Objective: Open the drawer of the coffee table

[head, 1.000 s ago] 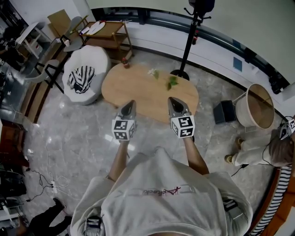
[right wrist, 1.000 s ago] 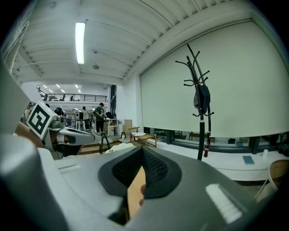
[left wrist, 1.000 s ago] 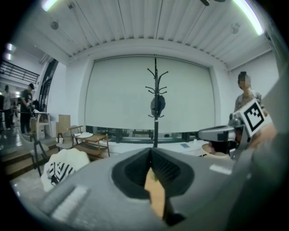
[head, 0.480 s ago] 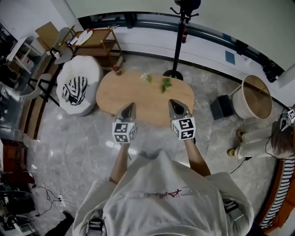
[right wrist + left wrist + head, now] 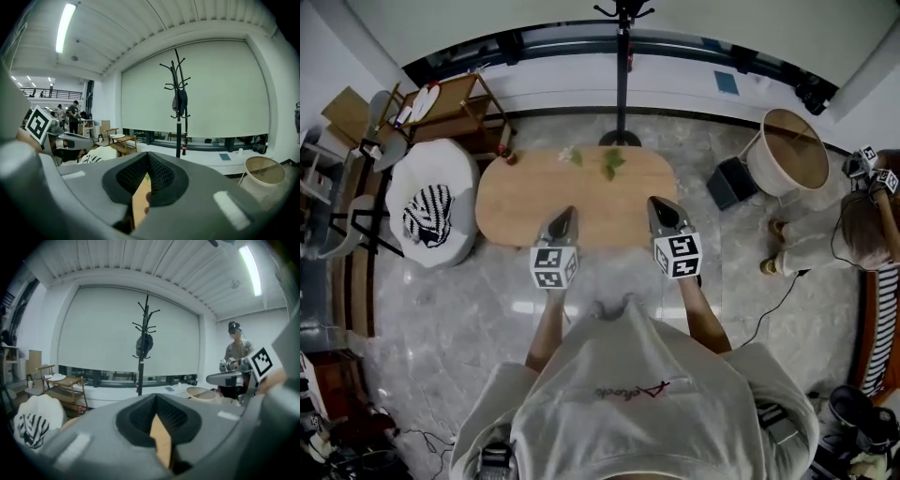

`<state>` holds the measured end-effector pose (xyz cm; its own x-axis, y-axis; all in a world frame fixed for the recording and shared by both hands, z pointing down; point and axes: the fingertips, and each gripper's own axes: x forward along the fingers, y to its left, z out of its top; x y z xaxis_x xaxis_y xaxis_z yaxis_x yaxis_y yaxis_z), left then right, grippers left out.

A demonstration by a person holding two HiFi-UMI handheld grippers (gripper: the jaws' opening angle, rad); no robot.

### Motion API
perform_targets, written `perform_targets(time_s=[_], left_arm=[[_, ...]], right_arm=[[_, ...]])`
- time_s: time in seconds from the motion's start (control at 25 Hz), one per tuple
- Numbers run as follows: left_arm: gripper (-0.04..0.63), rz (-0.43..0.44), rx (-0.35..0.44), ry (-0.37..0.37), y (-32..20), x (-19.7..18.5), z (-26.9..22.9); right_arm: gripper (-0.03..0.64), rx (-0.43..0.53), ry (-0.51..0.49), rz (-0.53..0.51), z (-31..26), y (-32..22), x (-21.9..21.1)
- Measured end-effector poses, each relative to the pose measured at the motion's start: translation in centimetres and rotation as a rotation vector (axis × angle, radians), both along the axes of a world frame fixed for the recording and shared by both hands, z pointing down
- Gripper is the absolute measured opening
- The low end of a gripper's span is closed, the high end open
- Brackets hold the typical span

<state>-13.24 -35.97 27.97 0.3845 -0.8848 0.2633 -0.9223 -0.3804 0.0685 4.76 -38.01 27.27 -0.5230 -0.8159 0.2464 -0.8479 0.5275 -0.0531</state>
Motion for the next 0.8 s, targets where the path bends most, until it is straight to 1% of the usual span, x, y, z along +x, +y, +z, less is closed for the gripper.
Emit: perform_targets(time_s=[0.12,0.24,0.48,0.64,0.8], left_arm=[[0.002,0.04,-0.021,0.021,0.7,-1.3,0.9],[0.002,0.079,-0.037,0.022,1.3,-3.1,1.9],[0.002,0.114,-0.043,0.022,1.8,-7.3,2.4],[0.002,0.142,-0.046,0.026,2.1,-8.3,2.7],[0.002,0.182,-0.058,0.024,2.9,-8.2,3.1]], right_arm=[[0.003,-0.018,0.027,0.057,0.4,1.2,-0.5],[0.004,-0.031,0.045,0.108,0.8,2.6,-1.3],[0.003,-0.045,0.076,0.172,1.2,5.1,-3.0],[0.004,-0.05,0.085,0.206,1.1,6.3,-3.5],[0.004,-0.06,0.096,0.232,1.2,7.3,-3.6]])
